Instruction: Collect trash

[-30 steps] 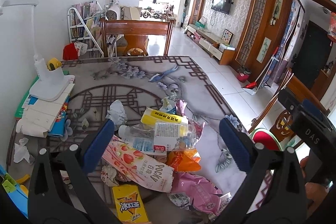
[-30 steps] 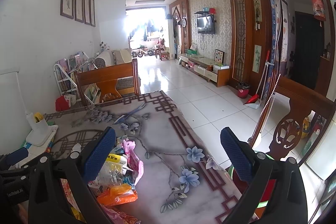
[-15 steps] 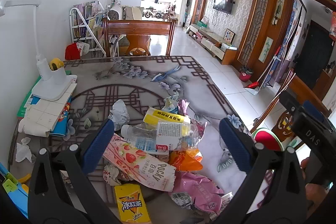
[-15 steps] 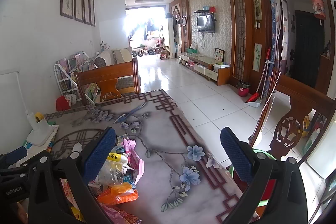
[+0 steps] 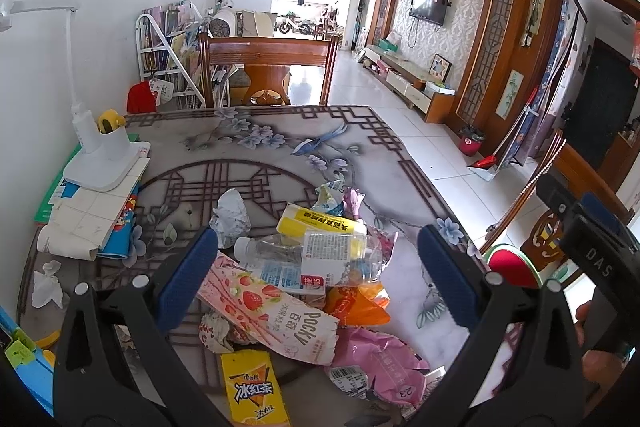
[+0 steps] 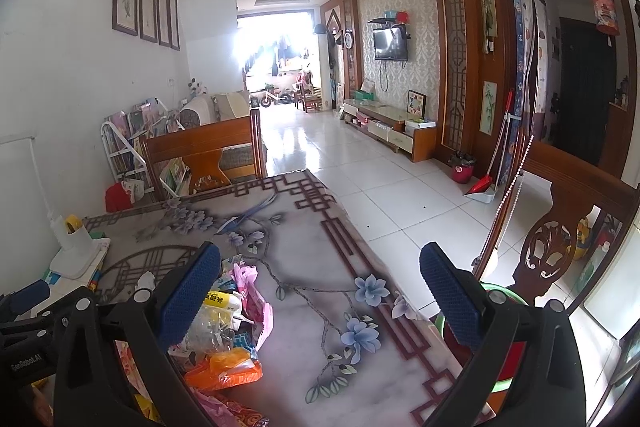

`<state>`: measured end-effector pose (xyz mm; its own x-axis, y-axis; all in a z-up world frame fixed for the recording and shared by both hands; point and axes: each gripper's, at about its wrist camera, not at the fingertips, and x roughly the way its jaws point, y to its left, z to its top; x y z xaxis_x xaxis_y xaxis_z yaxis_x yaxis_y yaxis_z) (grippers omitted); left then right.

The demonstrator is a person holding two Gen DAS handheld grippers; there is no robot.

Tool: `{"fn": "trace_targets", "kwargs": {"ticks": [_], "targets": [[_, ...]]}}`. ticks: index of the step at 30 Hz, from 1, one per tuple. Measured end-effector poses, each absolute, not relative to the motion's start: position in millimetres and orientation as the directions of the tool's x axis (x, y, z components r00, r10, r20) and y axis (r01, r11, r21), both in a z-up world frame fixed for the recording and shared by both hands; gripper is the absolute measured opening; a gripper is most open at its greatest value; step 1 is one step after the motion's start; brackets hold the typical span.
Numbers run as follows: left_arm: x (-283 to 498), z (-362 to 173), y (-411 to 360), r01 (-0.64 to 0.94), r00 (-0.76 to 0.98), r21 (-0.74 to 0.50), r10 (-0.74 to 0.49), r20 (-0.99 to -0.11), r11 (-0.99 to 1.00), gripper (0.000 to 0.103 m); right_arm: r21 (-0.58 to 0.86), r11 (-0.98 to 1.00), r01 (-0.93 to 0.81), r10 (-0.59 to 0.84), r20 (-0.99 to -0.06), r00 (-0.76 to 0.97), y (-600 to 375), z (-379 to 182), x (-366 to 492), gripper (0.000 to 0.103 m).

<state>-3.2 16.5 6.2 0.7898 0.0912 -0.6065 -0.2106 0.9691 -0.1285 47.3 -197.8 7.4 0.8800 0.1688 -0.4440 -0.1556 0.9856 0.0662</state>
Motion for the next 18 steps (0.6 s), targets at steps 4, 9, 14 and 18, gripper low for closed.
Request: {"fn": "trace_targets", "kwargs": {"ticks": [4, 9, 14, 18], "targets": [[-2.7, 5.1, 17.0, -0.214, 0.787, -0.128, 0.093, -0.61, 0.968, 0.098, 0.068, 0.986, -0.155, 0.169, -0.446, 0.879, -197.9, 7.4, 46.3, 0.096], [-2.8, 4.5, 17.1, -0.215, 0.785, -0.127, 0.094, -0.612, 0.968, 0.098, 0.069, 0.985, -0.156, 0.171, -0.453, 0.875, -197.5, 4.6, 48.3, 0.096], [-0.9, 1.2, 18.4, -0.217, 0.778, -0.129, 0.091, -0.621, 0.968, 0.098, 0.069, 0.985, -0.156, 0.17, -0.455, 0.874, -197.1, 4.1, 48.3, 0.096], [0.8, -1.8, 19.0, -0.223, 0.774, -0.128, 0.096, -0.626, 0.966, 0.098, 0.072, 0.985, -0.155, 0.171, -0.461, 0.871, -196.5, 0.8, 50.5, 0.096]]}}
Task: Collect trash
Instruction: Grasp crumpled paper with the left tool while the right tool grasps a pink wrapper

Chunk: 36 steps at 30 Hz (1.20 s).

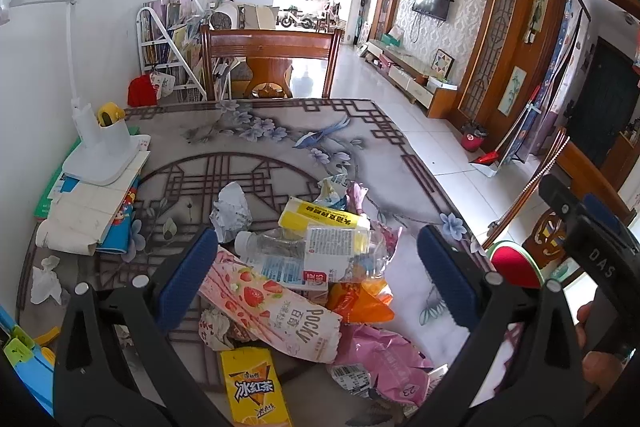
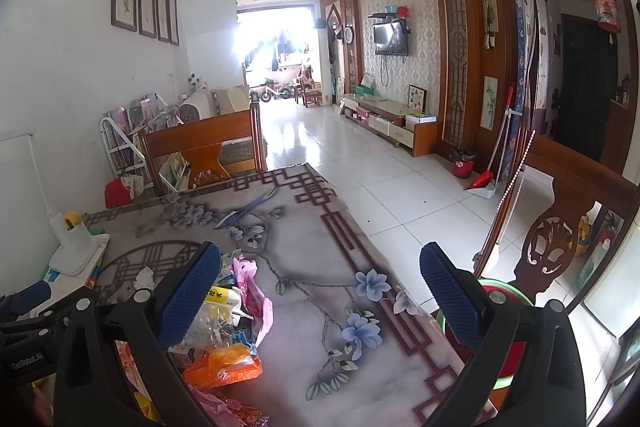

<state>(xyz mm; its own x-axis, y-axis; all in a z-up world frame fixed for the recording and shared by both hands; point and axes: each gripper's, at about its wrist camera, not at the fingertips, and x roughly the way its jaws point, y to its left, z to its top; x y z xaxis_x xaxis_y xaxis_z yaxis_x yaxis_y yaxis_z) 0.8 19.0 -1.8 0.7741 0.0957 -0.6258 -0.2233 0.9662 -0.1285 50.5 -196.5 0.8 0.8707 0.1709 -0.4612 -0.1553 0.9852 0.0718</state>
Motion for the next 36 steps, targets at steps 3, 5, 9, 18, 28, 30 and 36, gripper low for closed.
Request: {"fn": "trace_targets", "kwargs": {"ticks": [3, 5, 9, 18, 28, 30, 36], "targets": [[1.5, -3.3, 21.9, -0.235, 0.773, -0.127, 0.106, -0.625, 0.964, 0.098, 0.073, 0.984, -0.161, 0.176, -0.462, 0.869, -195.7, 0.4, 51.3, 0.096], [0.4, -5.7, 26.4, -0.255, 0.777, -0.099, 0.143, -0.613, 0.962, 0.098, 0.073, 0.982, -0.176, 0.19, -0.468, 0.863, -194.6, -0.8, 52.7, 0.096], [-1.7, -24.9, 46.6, -0.242, 0.734, -0.063, 0.14, -0.665, 0.968, 0.098, 0.072, 0.969, -0.235, 0.238, -0.509, 0.827, -191.9, -9.3, 54.3, 0.096], [-28.5, -98.9, 147.1, -0.536, 0.481, 0.027, 0.332, -0.812, 0.844, 0.098, 0.055, 0.924, -0.378, 0.309, -0.69, 0.654, -178.7, -58.2, 38.8, 0.096], [-19.4, -152.2, 189.9, -0.585, 0.355, 0.028, 0.286, -0.89, 0.81, 0.07, 0.258, 0.81, -0.526, 0.462, -0.834, 0.302, -139.8, -107.6, 41.7, 0.096], [-18.3, -149.5, 189.1, -0.575, 0.363, 0.055, 0.314, -0.877, 0.816, 0.049, 0.291, 0.795, -0.532, 0.474, -0.845, 0.246, -131.8, -118.7, 43.4, 0.096], [-21.9, -134.8, 187.7, -0.564, 0.425, -0.028, 0.26, -0.867, 0.826, 0.031, 0.3, 0.785, -0.542, 0.442, -0.884, 0.151, -115.0, -141.6, 50.9, 0.084]]}}
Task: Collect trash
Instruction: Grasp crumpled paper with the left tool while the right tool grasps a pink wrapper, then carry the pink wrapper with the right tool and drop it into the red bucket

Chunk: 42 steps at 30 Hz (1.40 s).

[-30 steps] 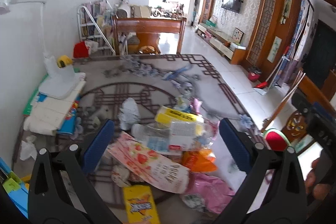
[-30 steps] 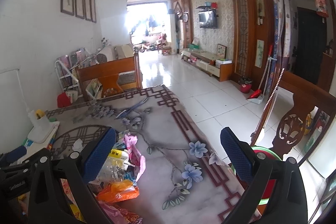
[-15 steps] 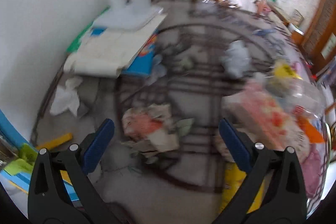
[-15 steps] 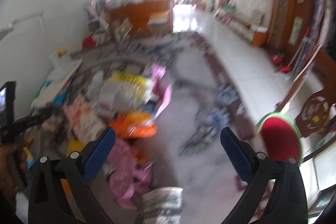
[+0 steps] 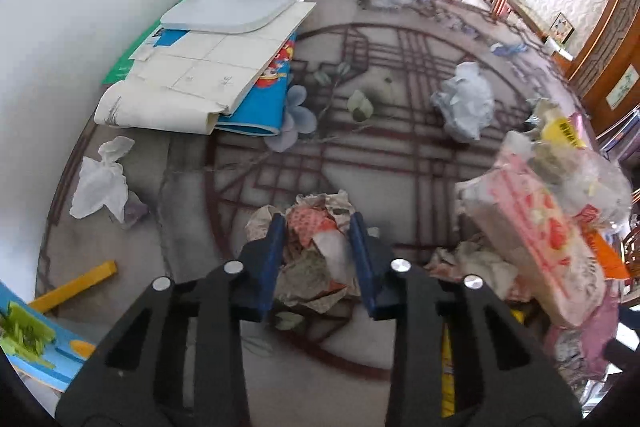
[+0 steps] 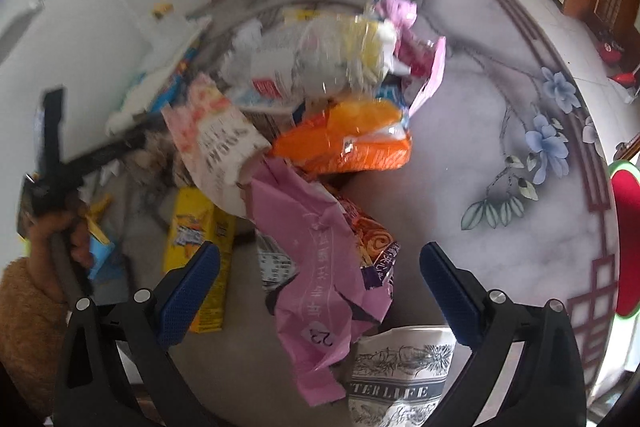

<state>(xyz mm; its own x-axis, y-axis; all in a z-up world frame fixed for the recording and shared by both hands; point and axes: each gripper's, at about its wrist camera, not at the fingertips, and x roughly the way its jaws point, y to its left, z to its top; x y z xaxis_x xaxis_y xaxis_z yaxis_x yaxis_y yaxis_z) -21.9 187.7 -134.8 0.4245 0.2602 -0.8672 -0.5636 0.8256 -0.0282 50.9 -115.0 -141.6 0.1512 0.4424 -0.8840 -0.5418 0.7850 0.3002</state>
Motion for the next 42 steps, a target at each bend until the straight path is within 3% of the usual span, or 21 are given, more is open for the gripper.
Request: {"fn": "trace_targets", "kwargs": {"ticks": [1, 2, 3, 5, 12, 25, 30, 42], "targets": [[-23.8, -128.9, 180.6, -0.556, 0.443, -0.035, 0.26, -0.858, 0.83, 0.031, 0.3, 0.781, -0.547, 0.439, -0.888, 0.139, -113.2, -144.7, 51.3, 0.077], [-24.5, -123.8, 175.4, -0.547, 0.461, -0.041, 0.26, -0.848, 0.836, 0.03, 0.311, 0.773, -0.553, 0.443, -0.888, 0.12, -112.3, -145.9, 50.6, 0.065], [-25.1, -119.2, 170.2, -0.538, 0.476, -0.044, 0.261, -0.84, 0.842, 0.03, 0.315, 0.769, -0.557, 0.448, -0.886, 0.117, -113.5, -146.9, 50.1, 0.045], [-25.0, -104.4, 155.3, -0.511, 0.518, -0.051, 0.26, -0.815, 0.858, 0.03, 0.347, 0.755, -0.557, 0.473, -0.876, 0.095, -117.3, -144.2, 49.8, 0.026], [-12.1, -48.7, 107.0, -0.404, 0.663, -0.096, 0.218, -0.716, 0.91, 0.03, 0.406, 0.726, -0.555, 0.567, -0.81, 0.148, -141.6, -103.0, 45.3, 0.021], [35.1, -6.3, 11.1, -0.123, 0.778, -0.216, -0.041, -0.627, 0.969, 0.03, 0.512, 0.726, -0.459, 0.678, -0.643, 0.355, -216.2, -26.9, 53.9, 0.02], [53.1, -13.3, -23.5, -0.043, 0.759, -0.236, -0.122, -0.639, 0.971, 0.03, 0.483, 0.783, -0.392, 0.621, -0.638, 0.454, -254.7, -17.3, 56.7, 0.02], [115.3, -52.8, -161.7, 0.215, 0.604, -0.288, -0.359, -0.712, 0.933, 0.03, 0.428, 0.901, 0.068, 0.302, -0.733, 0.61, -424.5, -56.3, 100.8, 0.02]]}}
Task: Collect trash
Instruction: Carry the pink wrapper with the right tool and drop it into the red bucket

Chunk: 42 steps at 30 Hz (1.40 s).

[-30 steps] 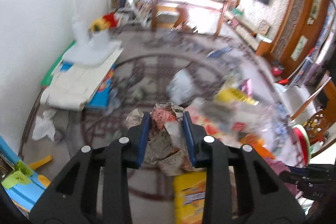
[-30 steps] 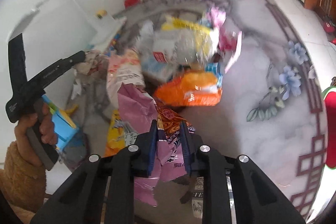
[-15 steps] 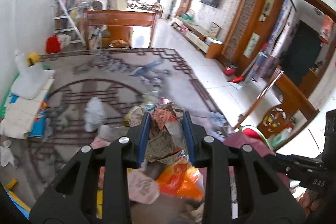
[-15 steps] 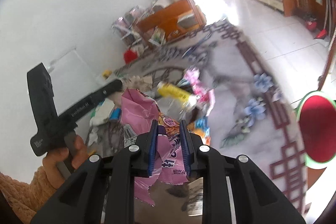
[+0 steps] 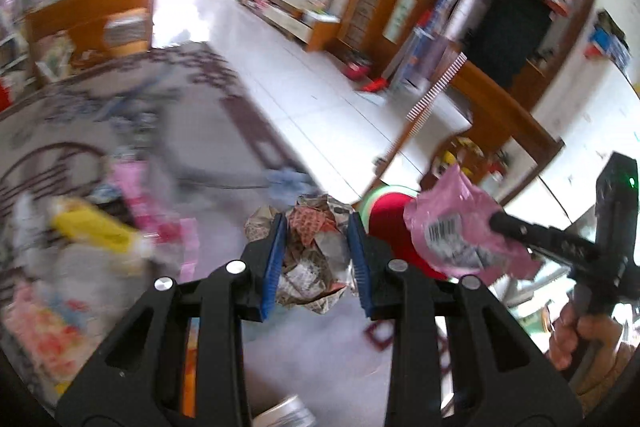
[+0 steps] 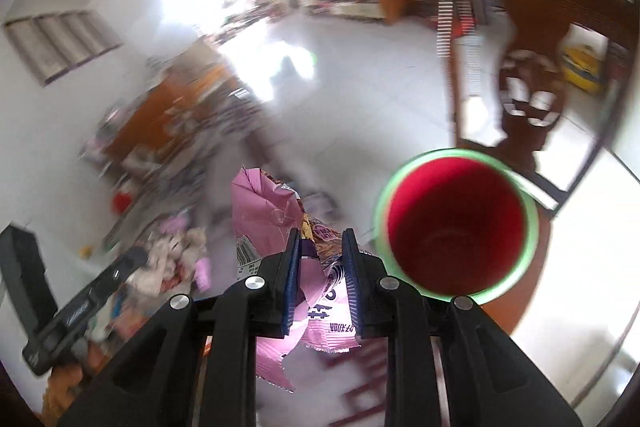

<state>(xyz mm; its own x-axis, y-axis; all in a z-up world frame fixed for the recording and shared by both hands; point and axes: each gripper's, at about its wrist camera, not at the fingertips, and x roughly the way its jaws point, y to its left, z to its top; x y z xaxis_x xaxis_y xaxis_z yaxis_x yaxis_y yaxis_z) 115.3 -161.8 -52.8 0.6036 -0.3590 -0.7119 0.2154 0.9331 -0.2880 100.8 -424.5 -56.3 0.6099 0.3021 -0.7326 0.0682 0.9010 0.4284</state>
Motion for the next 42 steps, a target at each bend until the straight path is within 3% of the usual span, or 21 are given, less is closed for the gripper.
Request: {"fn": "trace_targets", "kwargs": {"ticks": [7, 10, 12, 14, 15, 22, 28, 31, 35, 42], "targets": [[156.3, -78.4, -264.2, 0.376, 0.484, -0.305, -0.466, -0.741, 0.875, 0.03, 0.373, 0.9, 0.224, 0.154, -0.754, 0.638, -498.0, -70.0, 118.8, 0.022], [168.6, -87.8, -291.1, 0.407, 0.463, -0.296, -0.475, -0.748, 0.864, 0.035, 0.361, 0.896, 0.258, 0.124, -0.762, 0.636, -521.2, -76.3, 128.3, 0.029], [173.9, -91.3, -305.2, 0.418, 0.469, -0.281, -0.47, -0.748, 0.864, 0.048, 0.362, 0.891, 0.275, 0.111, -0.76, 0.641, -533.0, -77.7, 128.2, 0.055], [177.4, -92.1, -315.5, 0.424, 0.475, -0.263, -0.46, -0.75, 0.866, 0.082, 0.374, 0.882, 0.288, 0.111, -0.758, 0.643, -543.1, -79.5, 129.8, 0.064], [177.8, -90.9, -317.6, 0.422, 0.489, -0.255, -0.456, -0.744, 0.87, 0.084, 0.375, 0.88, 0.29, 0.112, -0.758, 0.642, -546.6, -80.2, 131.2, 0.064], [177.3, -82.3, -303.6, 0.389, 0.525, -0.232, -0.421, -0.74, 0.892, 0.084, 0.309, 0.913, 0.266, 0.08, -0.775, 0.626, -536.7, -73.7, 136.6, 0.064], [164.5, -72.5, -270.6, 0.309, 0.561, -0.24, -0.381, -0.735, 0.92, 0.085, 0.205, 0.962, 0.178, 0.044, -0.766, 0.641, -491.8, -51.1, 133.1, 0.07], [153.3, -68.6, -247.2, 0.266, 0.571, -0.248, -0.36, -0.738, 0.931, 0.085, 0.168, 0.979, 0.112, 0.054, -0.753, 0.656, -461.1, -39.7, 128.3, 0.071], [134.9, -63.1, -208.8, 0.189, 0.592, -0.256, -0.318, -0.741, 0.948, 0.085, 0.148, 0.989, 0.031, 0.09, -0.741, 0.665, -419.4, -32.1, 121.3, 0.079], [100.0, -59.7, -124.9, 0.012, 0.638, -0.233, -0.187, -0.747, 0.972, 0.086, 0.153, 0.985, -0.083, 0.171, -0.769, 0.616, -349.5, -42.7, 113.6, 0.079]]}}
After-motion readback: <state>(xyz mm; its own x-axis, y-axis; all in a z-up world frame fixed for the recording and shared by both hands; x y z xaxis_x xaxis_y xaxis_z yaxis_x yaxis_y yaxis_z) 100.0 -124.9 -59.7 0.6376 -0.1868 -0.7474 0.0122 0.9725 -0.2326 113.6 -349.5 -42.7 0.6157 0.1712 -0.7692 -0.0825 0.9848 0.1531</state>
